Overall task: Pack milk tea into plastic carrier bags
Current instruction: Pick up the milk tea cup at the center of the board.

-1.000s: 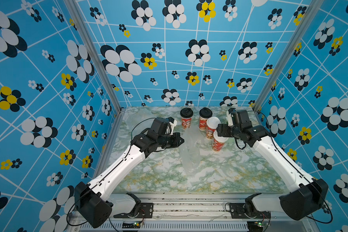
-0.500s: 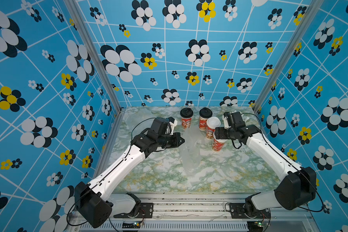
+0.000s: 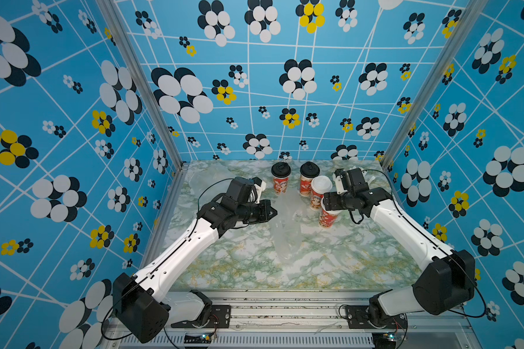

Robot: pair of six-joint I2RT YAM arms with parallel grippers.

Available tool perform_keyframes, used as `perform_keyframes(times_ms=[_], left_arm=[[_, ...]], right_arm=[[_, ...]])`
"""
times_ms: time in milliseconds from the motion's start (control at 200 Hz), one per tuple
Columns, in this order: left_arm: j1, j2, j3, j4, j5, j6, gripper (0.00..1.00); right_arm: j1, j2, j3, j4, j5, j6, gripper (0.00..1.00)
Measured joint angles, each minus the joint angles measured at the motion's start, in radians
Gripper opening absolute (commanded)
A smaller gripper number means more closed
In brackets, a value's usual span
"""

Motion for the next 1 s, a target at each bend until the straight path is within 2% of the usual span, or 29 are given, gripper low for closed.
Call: perform_keyframes(times_ms=[435, 740, 1005], left_arm=[[0.000, 0.000, 0.000, 0.000, 0.000, 0.000, 0.00], [0.000, -0.001, 0.000, 0.000, 0.002, -0.004, 0.00], [0.000, -0.001, 0.000, 0.002, 0.005, -0.007, 0.00]], right_arm=[[0.000, 0.005, 0.000, 0.000, 0.014, -0.015, 0.85], [0.000, 0.005, 0.012, -0.034, 0.026, -0.033, 0.93], [0.001, 0.005, 0.029, -0.067, 0.032, -0.042, 0.89]])
